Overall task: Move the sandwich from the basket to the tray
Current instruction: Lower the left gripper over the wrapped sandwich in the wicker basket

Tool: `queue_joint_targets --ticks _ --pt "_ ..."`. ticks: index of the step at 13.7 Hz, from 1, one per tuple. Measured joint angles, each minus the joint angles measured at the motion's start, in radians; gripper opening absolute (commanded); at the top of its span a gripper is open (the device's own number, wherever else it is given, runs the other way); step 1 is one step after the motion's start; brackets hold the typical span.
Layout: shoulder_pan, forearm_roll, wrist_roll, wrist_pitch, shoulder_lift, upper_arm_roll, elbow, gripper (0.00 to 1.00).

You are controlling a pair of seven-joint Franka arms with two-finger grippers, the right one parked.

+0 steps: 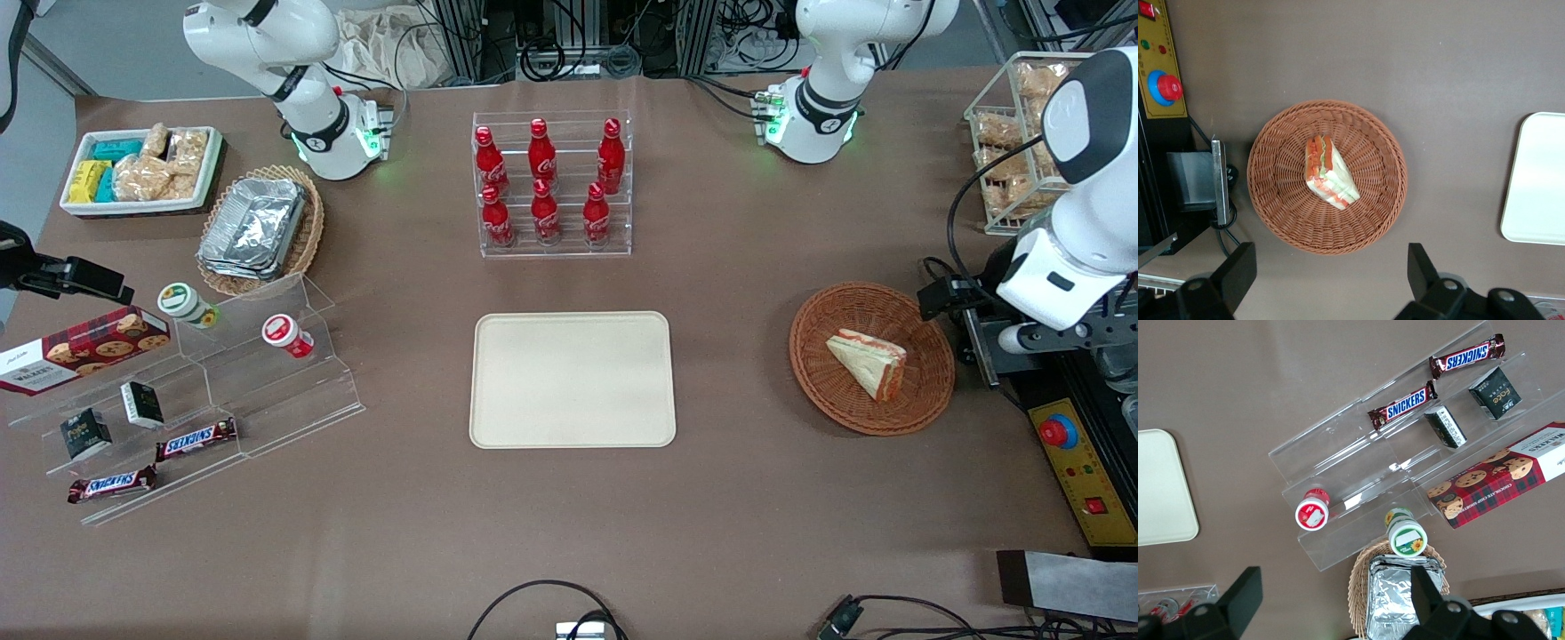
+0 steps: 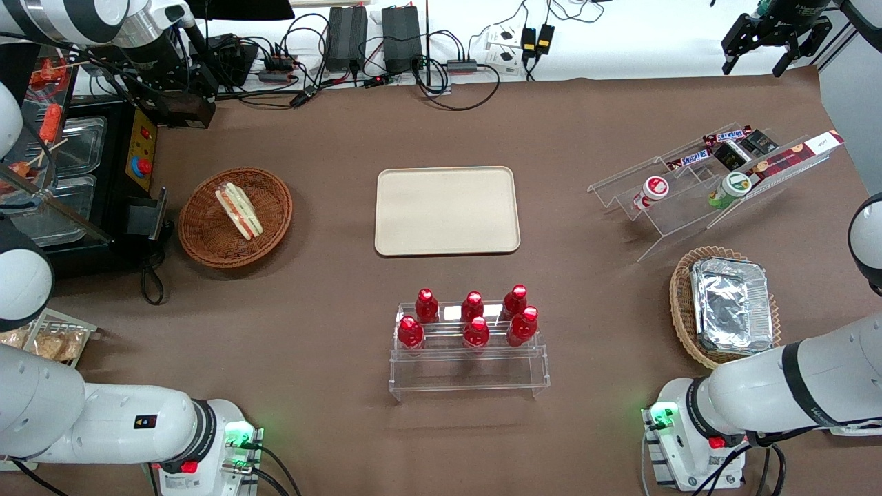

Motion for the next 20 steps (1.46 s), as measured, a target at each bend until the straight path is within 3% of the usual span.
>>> queue_joint_targets --ticks 5,8,11,16,20 --pt "0.001 0.003 -0.024 -0.027 0.043 -0.002 0.027 1.00" --pt "0.006 0.008 -0.239 -0.017 0.078 -0.001 -0.022 1.00" --pt "0.007 0.009 -0.408 0.136 0.093 0.004 -0.139 1.00" --pt "0.013 0.008 -0.426 0.370 0.090 0.068 -0.355 1.00" --pt "0.012 0.008 -0.354 0.469 0.088 0.067 -0.438 1.00"
